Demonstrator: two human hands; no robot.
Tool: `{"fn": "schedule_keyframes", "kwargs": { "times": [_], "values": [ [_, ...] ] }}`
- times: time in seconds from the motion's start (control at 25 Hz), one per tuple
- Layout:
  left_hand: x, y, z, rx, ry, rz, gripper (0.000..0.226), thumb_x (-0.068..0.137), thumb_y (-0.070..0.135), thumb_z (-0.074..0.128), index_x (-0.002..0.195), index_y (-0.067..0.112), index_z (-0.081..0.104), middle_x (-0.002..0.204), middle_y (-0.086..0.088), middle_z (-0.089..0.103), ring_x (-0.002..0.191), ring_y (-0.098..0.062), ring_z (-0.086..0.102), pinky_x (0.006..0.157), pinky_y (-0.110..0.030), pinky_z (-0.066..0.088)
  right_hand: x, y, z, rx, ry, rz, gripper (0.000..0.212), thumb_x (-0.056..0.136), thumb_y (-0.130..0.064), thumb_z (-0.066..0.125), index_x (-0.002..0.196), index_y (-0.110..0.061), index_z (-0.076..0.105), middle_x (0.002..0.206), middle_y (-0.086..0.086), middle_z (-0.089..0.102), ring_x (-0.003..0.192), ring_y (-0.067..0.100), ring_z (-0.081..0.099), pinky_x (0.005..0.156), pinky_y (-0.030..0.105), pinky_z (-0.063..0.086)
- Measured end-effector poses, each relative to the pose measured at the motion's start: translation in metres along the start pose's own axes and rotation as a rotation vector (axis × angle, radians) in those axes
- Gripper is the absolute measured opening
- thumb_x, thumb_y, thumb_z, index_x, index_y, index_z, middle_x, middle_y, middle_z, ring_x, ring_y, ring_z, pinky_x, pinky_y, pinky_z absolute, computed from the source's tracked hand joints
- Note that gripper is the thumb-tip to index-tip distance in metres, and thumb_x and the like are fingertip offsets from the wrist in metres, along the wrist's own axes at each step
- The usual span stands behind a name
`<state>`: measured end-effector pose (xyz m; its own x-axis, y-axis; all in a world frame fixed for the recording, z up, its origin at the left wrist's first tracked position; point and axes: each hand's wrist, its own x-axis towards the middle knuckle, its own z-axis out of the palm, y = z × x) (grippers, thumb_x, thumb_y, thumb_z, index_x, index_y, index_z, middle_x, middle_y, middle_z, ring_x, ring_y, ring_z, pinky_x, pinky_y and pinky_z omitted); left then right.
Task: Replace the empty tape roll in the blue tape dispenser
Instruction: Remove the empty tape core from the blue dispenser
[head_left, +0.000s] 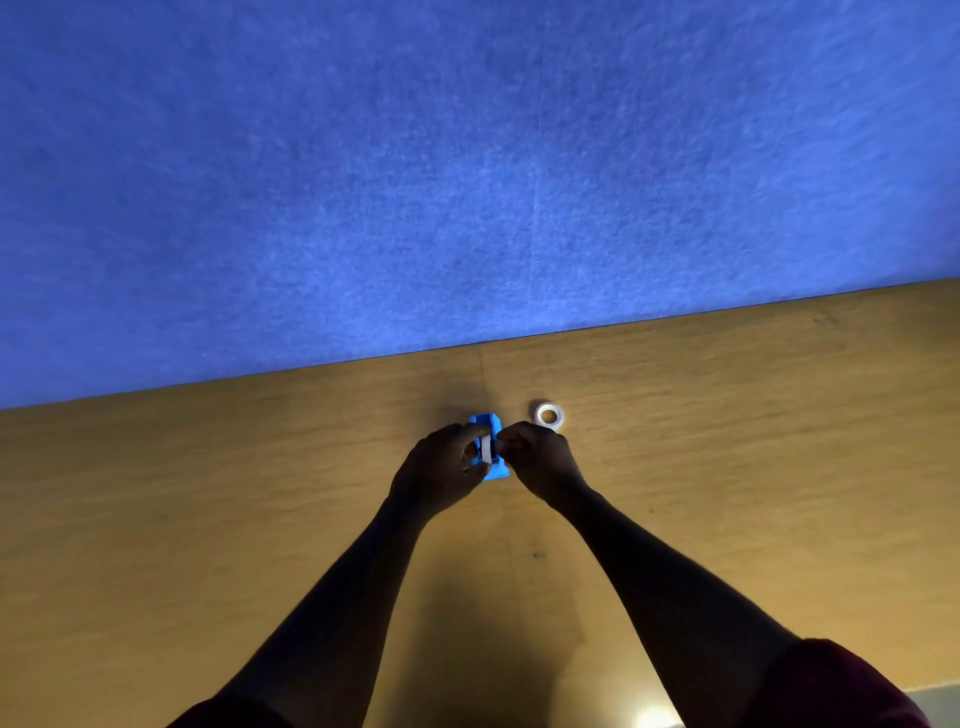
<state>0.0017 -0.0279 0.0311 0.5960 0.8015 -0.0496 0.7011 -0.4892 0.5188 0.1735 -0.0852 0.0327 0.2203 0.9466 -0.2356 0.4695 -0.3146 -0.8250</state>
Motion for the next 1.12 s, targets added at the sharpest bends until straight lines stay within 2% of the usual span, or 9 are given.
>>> {"fn": "schedule_keyframes", "kwargs": {
  "times": [0.12, 0.36, 0.48, 0.64, 0.8, 0.92, 1.0, 1.12],
  "values": [
    [-0.006, 0.003, 0.000, 0.004, 0.005, -0.018, 0.055, 0.086, 0.034, 0.075, 0.136, 0.023, 0.055, 0.125, 0.004, 0.067, 0.092, 0.002, 0.061, 0.068, -0.002, 0.035, -0.004, -0.003, 0.003, 0.030, -0.022, 0.016, 0.010, 0.092, -0.015, 0.067, 0.099, -0.012, 0.073, 0.095, 0.002, 0.075, 0.086, 0.017, 0.071, 0.077, 0.029, 0.056],
    [-0.013, 0.004, -0.004, 0.022, 0.031, -0.005, 0.057, 0.084, 0.036, 0.077, 0.135, 0.025, 0.055, 0.128, 0.005, 0.066, 0.101, -0.006, 0.067, 0.074, -0.010, 0.043, -0.010, -0.006, 0.005, 0.112, -0.029, 0.003, 0.008, 0.091, -0.012, 0.068, 0.098, -0.011, 0.073, 0.088, 0.001, 0.074, 0.080, 0.017, 0.072, 0.075, 0.035, 0.060],
    [-0.015, 0.005, -0.006, -0.007, 0.049, 0.000, 0.057, 0.083, 0.036, 0.077, 0.134, 0.025, 0.055, 0.121, 0.006, 0.071, 0.099, -0.005, 0.067, 0.072, -0.007, 0.041, -0.012, -0.006, 0.007, 0.178, -0.028, 0.024, 0.013, 0.090, -0.012, 0.069, 0.103, -0.009, 0.073, 0.093, 0.007, 0.076, 0.086, 0.023, 0.073, 0.081, 0.043, 0.061],
    [-0.017, 0.006, -0.008, -0.086, 0.021, 0.010, 0.055, 0.085, 0.035, 0.076, 0.135, 0.025, 0.055, 0.119, 0.006, 0.072, 0.101, -0.007, 0.069, 0.079, -0.018, 0.055, -0.013, -0.008, 0.007, 0.214, -0.048, 0.018, 0.016, 0.088, -0.010, 0.071, 0.104, -0.009, 0.072, 0.095, 0.007, 0.076, 0.088, 0.022, 0.074, 0.084, 0.048, 0.061],
    [-0.014, 0.009, -0.011, -0.147, 0.029, 0.044, 0.053, 0.085, 0.032, 0.079, 0.133, 0.020, 0.060, 0.117, 0.003, 0.074, 0.102, -0.005, 0.070, 0.082, -0.012, 0.053, -0.011, -0.010, 0.007, 0.252, -0.090, 0.051, 0.014, 0.091, -0.012, 0.068, 0.105, -0.010, 0.068, 0.094, 0.008, 0.075, 0.086, 0.022, 0.075, 0.084, 0.050, 0.061],
    [-0.010, 0.011, -0.015, -0.190, 0.021, 0.042, 0.051, 0.084, 0.029, 0.079, 0.132, 0.019, 0.063, 0.114, 0.002, 0.076, 0.101, -0.006, 0.072, 0.087, -0.022, 0.059, -0.008, -0.013, 0.005, 0.217, -0.106, 0.019, 0.010, 0.094, -0.017, 0.063, 0.101, -0.010, 0.065, 0.092, 0.013, 0.075, 0.087, 0.027, 0.074, 0.084, 0.051, 0.061],
    [-0.006, 0.012, -0.016, -0.215, 0.012, 0.046, 0.051, 0.085, 0.025, 0.079, 0.133, 0.018, 0.063, 0.115, 0.001, 0.076, 0.103, -0.007, 0.072, 0.089, -0.029, 0.061, -0.006, -0.015, 0.002, 0.197, -0.120, -0.015, 0.006, 0.095, -0.019, 0.062, 0.092, -0.016, 0.065, 0.089, 0.013, 0.074, 0.086, 0.026, 0.073, 0.082, 0.047, 0.061],
    [-0.002, 0.014, -0.018, -0.249, -0.018, 0.044, 0.054, 0.087, 0.020, 0.077, 0.139, 0.014, 0.060, 0.123, -0.004, 0.073, 0.111, -0.012, 0.070, 0.095, -0.033, 0.059, 0.000, -0.017, -0.002, 0.183, -0.158, -0.026, 0.015, 0.094, -0.022, 0.064, 0.082, -0.015, 0.068, 0.079, 0.009, 0.074, 0.076, 0.018, 0.072, 0.076, 0.040, 0.060]
  ]
}}
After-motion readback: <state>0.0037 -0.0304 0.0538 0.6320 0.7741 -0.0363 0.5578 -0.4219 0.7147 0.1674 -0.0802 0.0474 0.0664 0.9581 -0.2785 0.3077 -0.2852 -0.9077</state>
